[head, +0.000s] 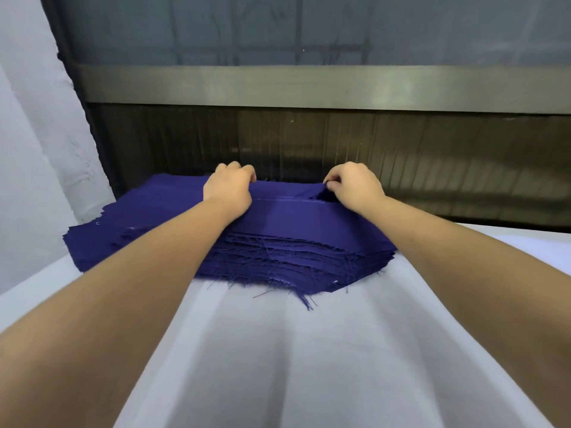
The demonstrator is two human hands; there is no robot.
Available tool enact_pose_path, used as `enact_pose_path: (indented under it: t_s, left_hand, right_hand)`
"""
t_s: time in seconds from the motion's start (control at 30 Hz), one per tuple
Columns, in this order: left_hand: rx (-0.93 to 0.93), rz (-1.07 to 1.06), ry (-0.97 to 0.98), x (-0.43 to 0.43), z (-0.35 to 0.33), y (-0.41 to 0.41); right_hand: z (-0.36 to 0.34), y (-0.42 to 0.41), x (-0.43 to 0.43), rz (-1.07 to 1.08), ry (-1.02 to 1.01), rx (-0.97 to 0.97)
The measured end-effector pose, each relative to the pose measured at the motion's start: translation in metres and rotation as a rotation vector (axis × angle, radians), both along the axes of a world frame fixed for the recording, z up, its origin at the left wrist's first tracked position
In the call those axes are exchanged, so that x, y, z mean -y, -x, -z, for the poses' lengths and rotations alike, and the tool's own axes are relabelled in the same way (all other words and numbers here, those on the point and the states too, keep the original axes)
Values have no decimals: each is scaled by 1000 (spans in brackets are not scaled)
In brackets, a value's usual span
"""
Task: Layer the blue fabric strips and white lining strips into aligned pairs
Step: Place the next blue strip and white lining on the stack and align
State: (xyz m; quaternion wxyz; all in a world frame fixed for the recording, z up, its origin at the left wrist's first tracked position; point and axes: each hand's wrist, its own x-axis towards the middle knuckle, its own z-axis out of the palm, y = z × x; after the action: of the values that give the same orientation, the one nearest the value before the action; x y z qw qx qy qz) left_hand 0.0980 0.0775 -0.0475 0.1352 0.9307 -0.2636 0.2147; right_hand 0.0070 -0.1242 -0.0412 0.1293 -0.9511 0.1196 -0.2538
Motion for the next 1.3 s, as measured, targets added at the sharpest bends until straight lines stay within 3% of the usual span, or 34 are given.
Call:
enact_pose_path:
  t_s: [0.13, 0.27, 0.5, 0.67, 0.9, 1.13, 1.3]
  left_hand:
    - [-1, 139, 8, 4, 0, 4]
    - [34, 208, -22, 8, 1, 7]
    - [55, 234, -67, 21, 6, 7]
    - [36, 214, -15, 25, 6, 8]
    - [25, 215, 48, 25, 5, 6]
    - [26, 297, 72, 27, 6, 8]
    - [50, 283, 64, 30, 7, 8]
  right_hand:
    - [-5, -8, -2, 61, -247, 92]
    - [-10, -12, -7, 42, -225, 111]
    - [-9, 0, -3, -71, -72, -101]
    - [-7, 4, -5, -36, 20, -136]
    - [-16, -3, -6, -60, -38, -110]
    - [-21, -12, -6, -183, -246, -24]
    - [-20, -16, -7, -201, -232, -31]
